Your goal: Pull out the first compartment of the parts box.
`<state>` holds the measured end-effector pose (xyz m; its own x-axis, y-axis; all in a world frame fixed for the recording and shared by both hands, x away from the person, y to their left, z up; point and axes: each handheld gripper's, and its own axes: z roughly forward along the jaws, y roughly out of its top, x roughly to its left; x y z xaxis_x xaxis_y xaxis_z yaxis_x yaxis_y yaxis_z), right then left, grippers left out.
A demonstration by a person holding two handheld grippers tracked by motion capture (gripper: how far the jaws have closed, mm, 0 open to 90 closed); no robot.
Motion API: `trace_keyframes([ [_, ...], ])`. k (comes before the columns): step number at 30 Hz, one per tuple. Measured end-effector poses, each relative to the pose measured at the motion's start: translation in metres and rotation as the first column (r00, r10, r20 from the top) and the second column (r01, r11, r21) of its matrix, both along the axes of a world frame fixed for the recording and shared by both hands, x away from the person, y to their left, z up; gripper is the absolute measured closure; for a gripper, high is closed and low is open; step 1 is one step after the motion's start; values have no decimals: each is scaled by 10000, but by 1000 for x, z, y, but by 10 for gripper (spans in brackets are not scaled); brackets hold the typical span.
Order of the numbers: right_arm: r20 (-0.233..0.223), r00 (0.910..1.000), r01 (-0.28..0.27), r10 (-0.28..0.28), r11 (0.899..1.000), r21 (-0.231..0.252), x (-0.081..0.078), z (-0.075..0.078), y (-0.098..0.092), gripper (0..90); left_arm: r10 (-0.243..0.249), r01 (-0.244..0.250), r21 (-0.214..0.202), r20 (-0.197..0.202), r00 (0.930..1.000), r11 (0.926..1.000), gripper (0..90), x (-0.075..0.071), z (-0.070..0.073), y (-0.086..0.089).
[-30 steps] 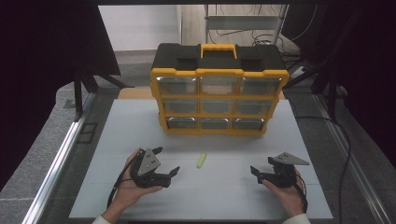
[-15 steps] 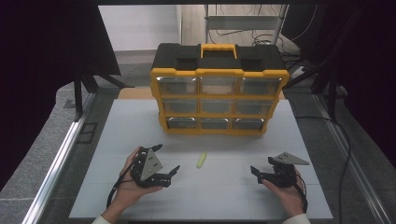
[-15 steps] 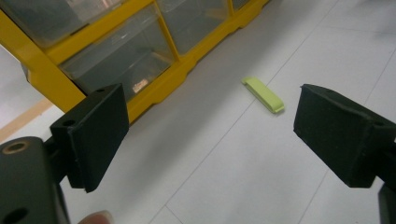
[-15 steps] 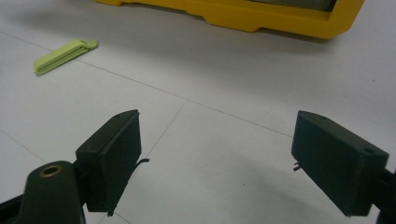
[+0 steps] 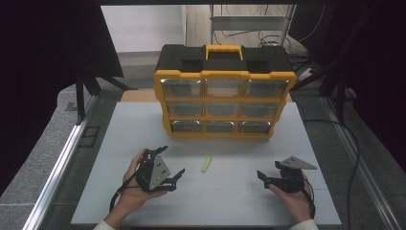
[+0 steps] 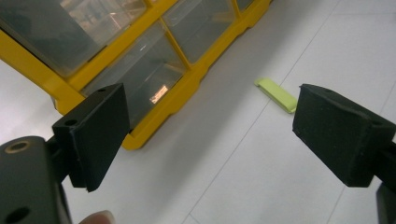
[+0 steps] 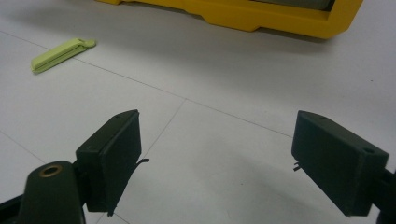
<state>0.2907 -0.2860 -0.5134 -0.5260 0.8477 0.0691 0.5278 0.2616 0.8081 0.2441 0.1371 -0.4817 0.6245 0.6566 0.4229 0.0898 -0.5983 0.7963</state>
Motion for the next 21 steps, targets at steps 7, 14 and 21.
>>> trace_keyframes([
  [7, 9, 10000, -5, 5, 10000, -38, 0, 0, 0, 161, 78, -90, 317, 365, 9993, 9995, 116, 0, 2, -3],
  [14, 21, 10000, 5, -5, 10000, -48, 0, 0, 0, 161, 54, -83, 468, 621, 9981, 9989, 117, 2, 6, -5],
  [21, 21, 10000, 6, -6, 10000, -66, 0, 0, 0, 161, 69, -106, 499, 721, 9974, 9987, 119, 3, 8, -5],
])
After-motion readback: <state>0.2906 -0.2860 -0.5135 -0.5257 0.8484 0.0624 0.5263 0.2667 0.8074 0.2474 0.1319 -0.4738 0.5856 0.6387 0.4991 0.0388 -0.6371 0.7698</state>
